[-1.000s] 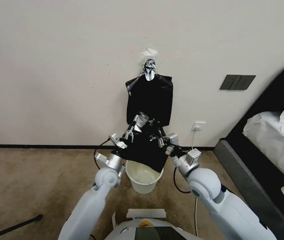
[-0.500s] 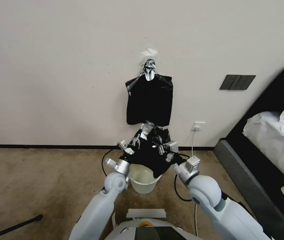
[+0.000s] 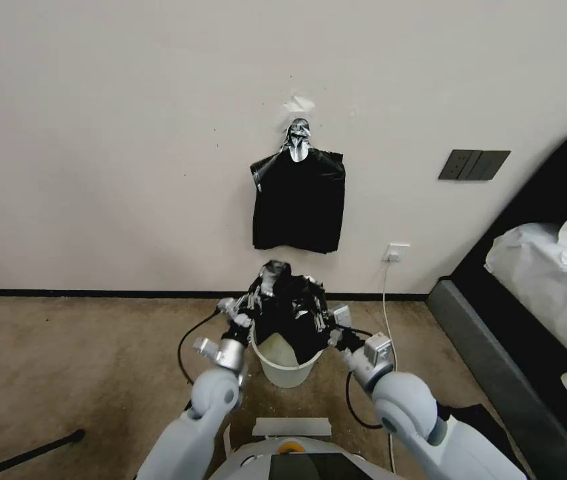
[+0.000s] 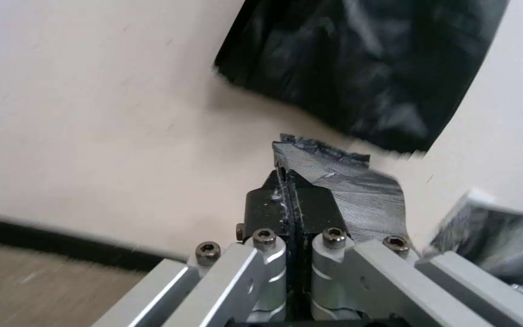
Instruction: Place a trash bag onto the trash bin.
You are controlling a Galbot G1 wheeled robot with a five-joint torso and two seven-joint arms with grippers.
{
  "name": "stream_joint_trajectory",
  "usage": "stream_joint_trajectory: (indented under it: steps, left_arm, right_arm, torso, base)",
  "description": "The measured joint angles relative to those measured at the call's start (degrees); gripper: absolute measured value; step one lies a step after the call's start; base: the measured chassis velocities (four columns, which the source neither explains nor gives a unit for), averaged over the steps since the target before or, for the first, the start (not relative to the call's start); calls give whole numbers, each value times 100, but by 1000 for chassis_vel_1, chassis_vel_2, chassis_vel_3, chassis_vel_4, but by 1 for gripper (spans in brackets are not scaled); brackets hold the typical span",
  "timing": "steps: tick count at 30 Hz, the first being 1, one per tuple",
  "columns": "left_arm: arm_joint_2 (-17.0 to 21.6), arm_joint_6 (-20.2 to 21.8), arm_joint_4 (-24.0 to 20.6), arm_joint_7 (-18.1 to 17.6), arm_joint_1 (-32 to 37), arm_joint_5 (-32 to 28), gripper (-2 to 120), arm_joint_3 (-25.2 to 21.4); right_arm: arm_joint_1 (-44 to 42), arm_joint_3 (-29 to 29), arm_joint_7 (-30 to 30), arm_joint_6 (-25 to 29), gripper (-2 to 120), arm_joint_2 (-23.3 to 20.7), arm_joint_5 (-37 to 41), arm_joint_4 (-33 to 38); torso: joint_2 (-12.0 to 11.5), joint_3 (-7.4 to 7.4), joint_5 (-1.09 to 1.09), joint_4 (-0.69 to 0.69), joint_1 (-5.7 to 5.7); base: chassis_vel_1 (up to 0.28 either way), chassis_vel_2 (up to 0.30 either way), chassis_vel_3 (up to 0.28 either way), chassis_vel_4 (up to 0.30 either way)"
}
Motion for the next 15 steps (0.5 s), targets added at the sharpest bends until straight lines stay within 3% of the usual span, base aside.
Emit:
stream_joint_trajectory:
  steps: [6, 8, 15]
  left_arm:
    - [31, 417, -221, -399, 172, 200, 0, -34]
    - [168, 873, -463, -675, 274, 235, 0, -105]
    - [410, 1401, -837, -832, 515, 381, 0, -418]
  right_arm:
    - [-57, -56, 193, -377, 0, -41, -37, -11]
    - [-80, -30, 241, -579, 0, -85, -35, 29]
    - [-65, 166, -33, -613, 0, -38, 28, 26]
  torso:
    - [0, 0, 0, 0, 0]
    - [0, 0, 0, -1, 0]
    - [0, 0, 1, 0, 0]
  base:
    - [0, 0, 0, 0]
    - [0, 0, 0, 0]
    - [0, 0, 0, 0]
